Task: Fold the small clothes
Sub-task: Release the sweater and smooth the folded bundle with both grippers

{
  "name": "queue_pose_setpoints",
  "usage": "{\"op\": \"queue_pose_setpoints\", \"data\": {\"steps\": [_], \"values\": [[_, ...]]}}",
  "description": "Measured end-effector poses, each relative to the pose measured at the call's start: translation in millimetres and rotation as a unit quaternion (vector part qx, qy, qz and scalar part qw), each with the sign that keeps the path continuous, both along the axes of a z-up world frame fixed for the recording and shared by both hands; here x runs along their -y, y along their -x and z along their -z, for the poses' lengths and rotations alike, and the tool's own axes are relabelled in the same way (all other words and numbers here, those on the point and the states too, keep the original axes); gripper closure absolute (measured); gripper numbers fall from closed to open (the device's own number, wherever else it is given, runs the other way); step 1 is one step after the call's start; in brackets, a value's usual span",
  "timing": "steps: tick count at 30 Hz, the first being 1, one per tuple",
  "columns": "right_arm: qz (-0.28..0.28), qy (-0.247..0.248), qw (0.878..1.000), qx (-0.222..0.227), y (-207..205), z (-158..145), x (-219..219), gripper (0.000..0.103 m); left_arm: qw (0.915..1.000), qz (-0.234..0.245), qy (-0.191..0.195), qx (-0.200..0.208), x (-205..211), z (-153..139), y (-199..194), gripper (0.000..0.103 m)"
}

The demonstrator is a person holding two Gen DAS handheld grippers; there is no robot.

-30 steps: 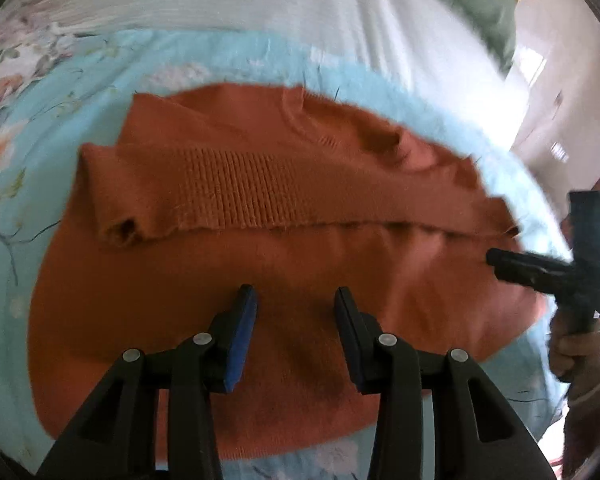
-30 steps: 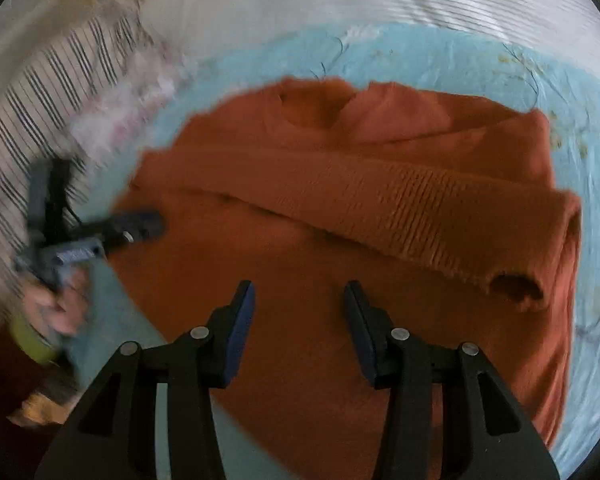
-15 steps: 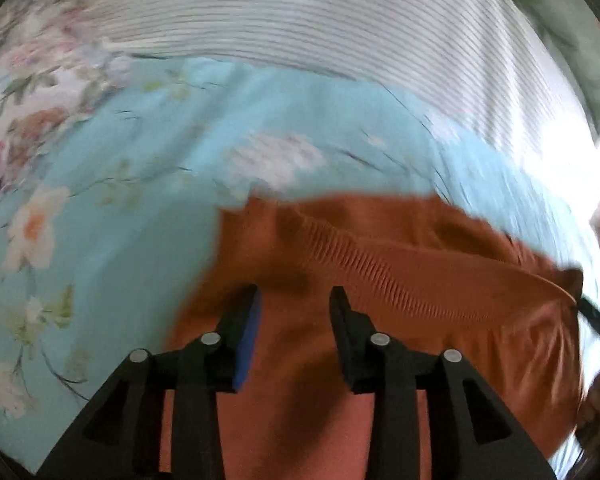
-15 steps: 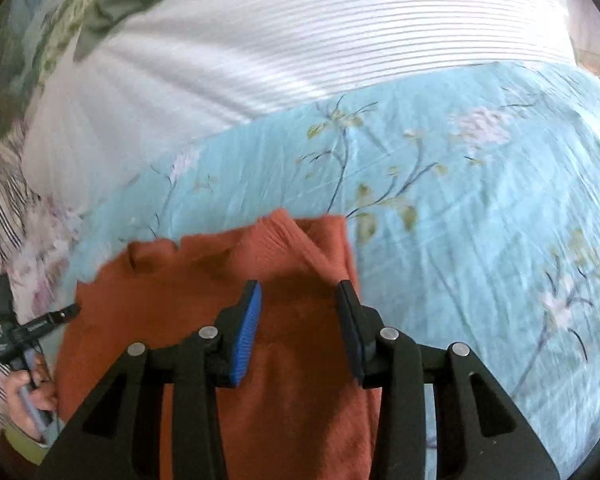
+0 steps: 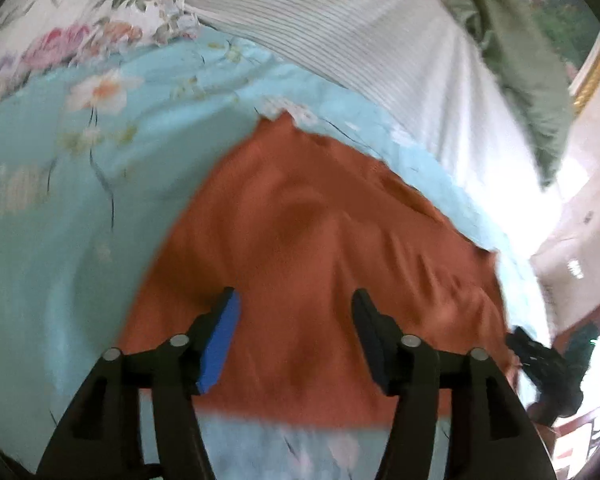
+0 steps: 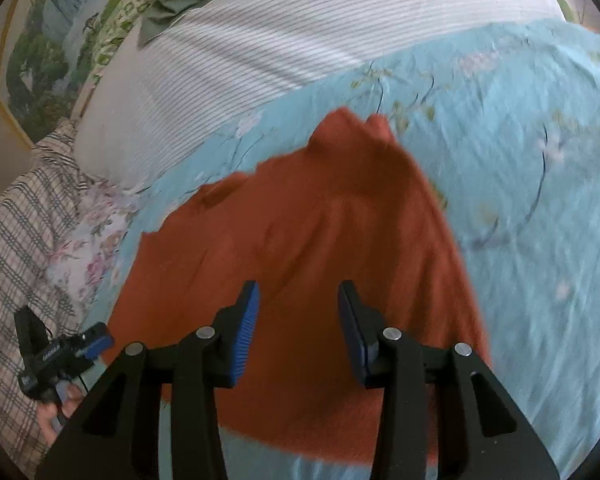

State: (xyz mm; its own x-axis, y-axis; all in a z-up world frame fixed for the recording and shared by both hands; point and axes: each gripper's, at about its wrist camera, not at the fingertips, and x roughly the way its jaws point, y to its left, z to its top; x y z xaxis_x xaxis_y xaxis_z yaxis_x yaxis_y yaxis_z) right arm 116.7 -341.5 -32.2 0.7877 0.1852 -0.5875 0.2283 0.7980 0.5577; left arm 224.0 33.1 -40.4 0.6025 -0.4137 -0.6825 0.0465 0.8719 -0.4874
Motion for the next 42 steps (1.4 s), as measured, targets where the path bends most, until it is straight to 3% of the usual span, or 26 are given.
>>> {"op": "queue_pose_setpoints", "data": {"steps": [2, 6, 10, 13, 26, 29, 31, 32, 33, 36, 38, 42], "values": [[-0.001, -0.010, 1.000, 0.000, 7.7, 5.2, -8.4, 0.057, 0.9996, 0.008, 0.028, -0.004, 1.1, 5.4, 21.8, 0.036], [-0.021, -0.014, 1.000, -0.005, 18.2, 9.6, -25.2, 0.057, 0.9986, 0.020, 0.043, -0.021, 7.3, 18.6, 52.1, 0.034], [-0.033, -0.011, 0.999, 0.000, 32.4, 7.7, -34.7, 0.053, 0.9949, 0.010, 0.088, -0.049, 2.5, 36.5, 60.0, 0.034], [-0.032, -0.014, 0.999, 0.002, 39.7, 5.7, -36.9, 0.050, 0.9940, 0.002, 0.101, -0.043, -0.9, 37.5, 65.7, 0.033], [-0.033, -0.029, 0.999, 0.004, 48.0, 5.8, -33.3, 0.049, 0.9857, -0.110, 0.121, -0.041, -30.5, 43.0, -0.4, 0.034], [-0.034, -0.032, 0.999, 0.006, 44.1, 4.7, -27.0, 0.048, 0.9872, -0.117, 0.102, -0.037, -28.5, 39.0, -10.6, 0.040], [-0.034, -0.031, 0.999, 0.010, 39.4, 1.6, -20.0, 0.049, 0.9890, -0.115, 0.087, -0.032, -25.0, 34.6, -12.9, 0.063], [-0.036, -0.030, 0.999, 0.011, 37.6, 0.9, -17.2, 0.049, 0.9907, -0.105, 0.082, -0.026, -21.5, 29.8, -13.7, 0.081], [-0.038, -0.033, 0.999, 0.014, 34.3, -1.0, -11.8, 0.048, 0.9923, -0.099, 0.074, -0.016, -17.5, 24.0, -13.2, 0.087], [-0.046, -0.043, 0.998, 0.018, 25.5, -5.6, -0.1, 0.048, 0.9963, -0.070, 0.042, 0.027, 1.2, -1.2, -6.3, 0.093], [-0.050, -0.055, 0.997, 0.021, 19.7, -7.6, 7.9, 0.048, 0.9977, -0.026, 0.025, 0.058, 26.8, -21.6, -1.2, 0.094], [-0.062, -0.077, 0.995, 0.023, 7.2, -9.5, 19.9, 0.048, 0.9925, 0.063, -0.026, 0.102, 92.2, -45.3, 10.2, 0.094]]}}
